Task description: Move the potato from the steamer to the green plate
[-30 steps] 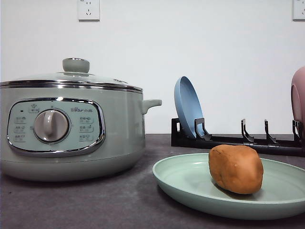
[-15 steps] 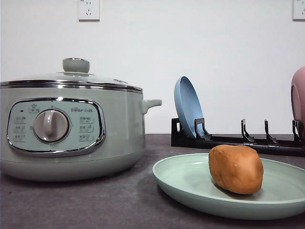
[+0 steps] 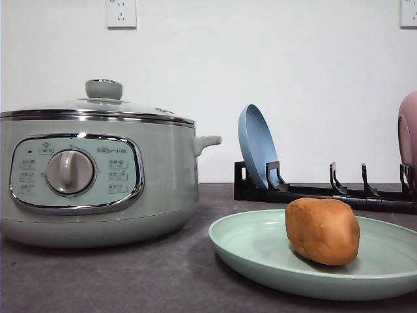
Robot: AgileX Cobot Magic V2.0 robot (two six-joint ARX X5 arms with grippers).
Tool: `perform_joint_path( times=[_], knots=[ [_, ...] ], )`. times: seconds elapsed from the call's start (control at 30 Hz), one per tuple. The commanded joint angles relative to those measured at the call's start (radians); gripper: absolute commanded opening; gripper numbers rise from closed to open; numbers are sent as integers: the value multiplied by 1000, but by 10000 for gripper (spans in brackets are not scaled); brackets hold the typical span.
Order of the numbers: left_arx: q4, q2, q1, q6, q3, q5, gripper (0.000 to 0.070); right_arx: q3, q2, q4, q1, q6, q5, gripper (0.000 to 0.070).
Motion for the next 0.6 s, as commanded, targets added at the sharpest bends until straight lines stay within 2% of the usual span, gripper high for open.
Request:
perform_joint_path(
  times=[0.0,0.57],
  knots=[
    [-7,-1,3,-5,-21,-2,1,-5,-3,5,-1,-4,0,0],
    [-7,-1,3,-5,-21,-2,1,-5,-3,5,-1,-5,0,0]
  ],
)
